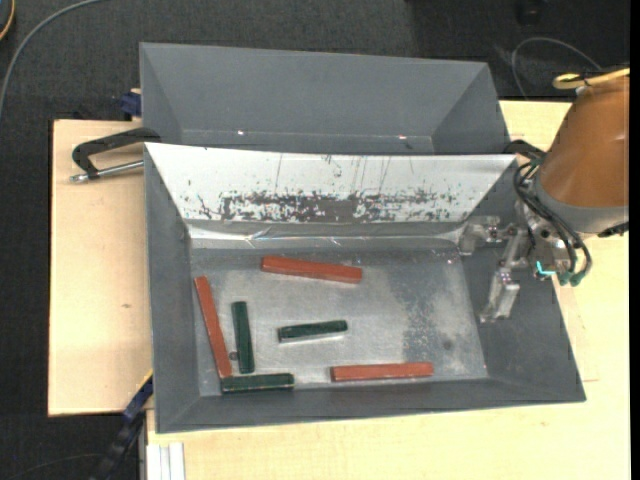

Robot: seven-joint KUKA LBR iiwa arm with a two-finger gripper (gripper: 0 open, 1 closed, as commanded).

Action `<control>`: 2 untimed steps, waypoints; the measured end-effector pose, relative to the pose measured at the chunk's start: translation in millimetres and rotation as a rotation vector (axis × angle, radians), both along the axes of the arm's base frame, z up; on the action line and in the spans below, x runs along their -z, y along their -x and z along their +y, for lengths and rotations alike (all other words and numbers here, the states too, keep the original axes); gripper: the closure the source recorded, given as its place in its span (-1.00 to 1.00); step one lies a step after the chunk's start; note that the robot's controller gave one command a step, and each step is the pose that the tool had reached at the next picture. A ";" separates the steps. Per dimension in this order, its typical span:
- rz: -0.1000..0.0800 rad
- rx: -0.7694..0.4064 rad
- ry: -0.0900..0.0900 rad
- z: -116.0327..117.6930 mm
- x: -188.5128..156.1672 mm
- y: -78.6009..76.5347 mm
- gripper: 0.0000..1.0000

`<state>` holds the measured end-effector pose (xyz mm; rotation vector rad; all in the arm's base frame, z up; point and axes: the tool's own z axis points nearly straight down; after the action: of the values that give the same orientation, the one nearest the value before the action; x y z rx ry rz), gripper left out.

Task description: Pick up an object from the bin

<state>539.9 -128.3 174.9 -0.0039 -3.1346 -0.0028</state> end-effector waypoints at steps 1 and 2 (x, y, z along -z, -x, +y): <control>-0.001 -0.074 0.000 -20.6 62.0 14.4 -1.00; -0.007 -0.202 -0.004 106.3 55.4 21.1 -1.00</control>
Offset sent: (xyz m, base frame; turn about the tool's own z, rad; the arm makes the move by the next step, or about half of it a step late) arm -0.0131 -0.0201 -0.0590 -0.0766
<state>518.9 -22.0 119.5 0.3134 -3.1257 -0.0075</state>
